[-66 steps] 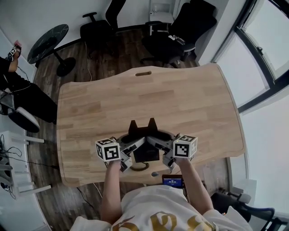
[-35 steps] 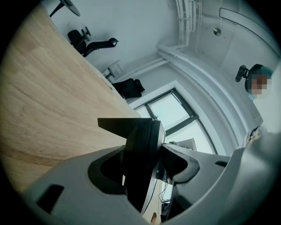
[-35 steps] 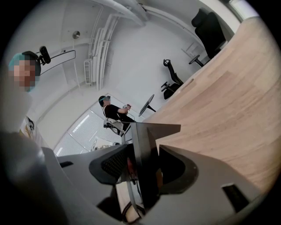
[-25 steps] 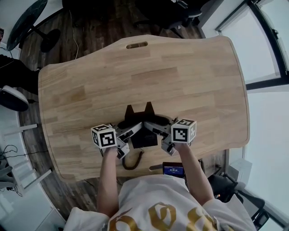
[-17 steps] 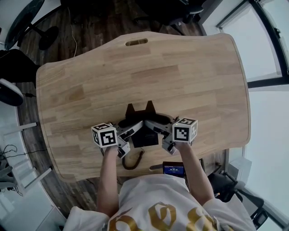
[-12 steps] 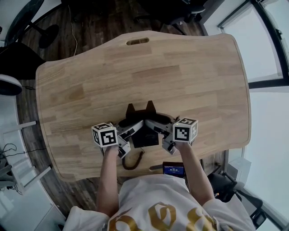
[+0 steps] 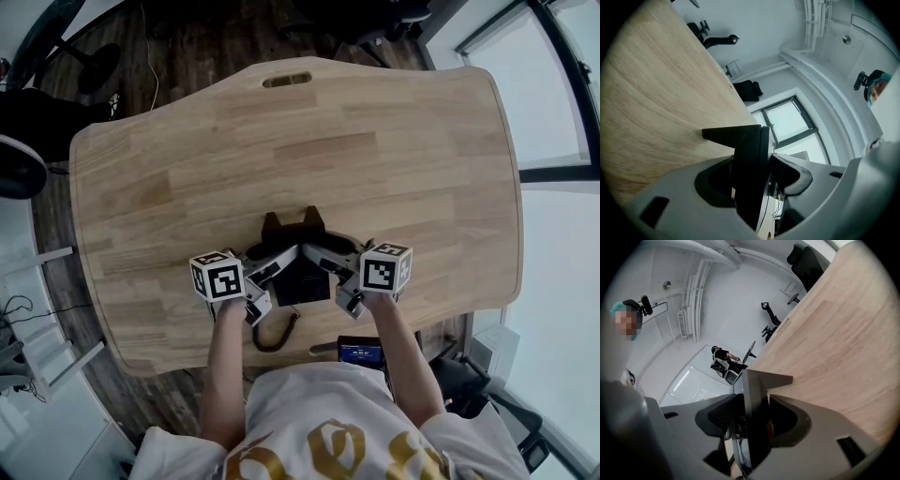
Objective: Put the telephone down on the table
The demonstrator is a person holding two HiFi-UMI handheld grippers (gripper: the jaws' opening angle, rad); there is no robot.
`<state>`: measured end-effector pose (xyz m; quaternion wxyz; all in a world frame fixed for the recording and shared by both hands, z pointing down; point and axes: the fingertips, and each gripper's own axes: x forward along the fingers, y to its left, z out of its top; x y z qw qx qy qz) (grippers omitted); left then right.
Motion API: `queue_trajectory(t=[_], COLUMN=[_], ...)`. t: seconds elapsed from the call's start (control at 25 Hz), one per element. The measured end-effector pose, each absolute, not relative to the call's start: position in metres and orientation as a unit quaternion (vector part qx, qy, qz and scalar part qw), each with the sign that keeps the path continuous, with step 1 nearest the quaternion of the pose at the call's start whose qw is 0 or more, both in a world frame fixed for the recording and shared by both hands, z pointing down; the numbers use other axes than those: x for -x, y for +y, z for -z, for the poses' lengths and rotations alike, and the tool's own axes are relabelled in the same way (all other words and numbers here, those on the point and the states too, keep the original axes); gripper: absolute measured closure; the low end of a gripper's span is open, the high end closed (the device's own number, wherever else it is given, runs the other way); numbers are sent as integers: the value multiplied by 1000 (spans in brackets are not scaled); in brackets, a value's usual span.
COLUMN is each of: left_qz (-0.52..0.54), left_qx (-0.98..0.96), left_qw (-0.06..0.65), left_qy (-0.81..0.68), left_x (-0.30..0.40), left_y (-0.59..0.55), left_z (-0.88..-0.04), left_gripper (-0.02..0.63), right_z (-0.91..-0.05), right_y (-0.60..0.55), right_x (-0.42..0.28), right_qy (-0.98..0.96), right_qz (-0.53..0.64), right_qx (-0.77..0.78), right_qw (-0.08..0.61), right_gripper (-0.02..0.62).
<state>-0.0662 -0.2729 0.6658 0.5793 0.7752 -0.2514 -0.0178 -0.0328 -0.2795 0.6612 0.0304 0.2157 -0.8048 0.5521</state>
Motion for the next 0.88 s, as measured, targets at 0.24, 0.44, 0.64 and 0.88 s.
queue_trajectory(t=[0.24, 0.44, 0.64, 0.88], left_qz=[16, -5, -31, -47], left_qx=[-771, -765, -761, -758], left_qw=[581, 572, 559, 527], left_qy=[-259, -296, -329, -381], left_x=[68, 72, 75, 87], left_y=[-273, -271, -268, -269], left_z=[-667, -668, -666, -656], left_gripper=[376, 351, 351, 327], right_z=[-662, -661, -661, -656], right_y=[-279, -278, -276, -273], right_x=[33, 33, 30, 18], right_qy=[-804, -802, -804, -806], right_qz=[-554, -550, -531, -509], right_qx=[-216, -231, -265, -296], right_qw=[27, 30, 40, 54], right_gripper=[391, 391, 387, 383])
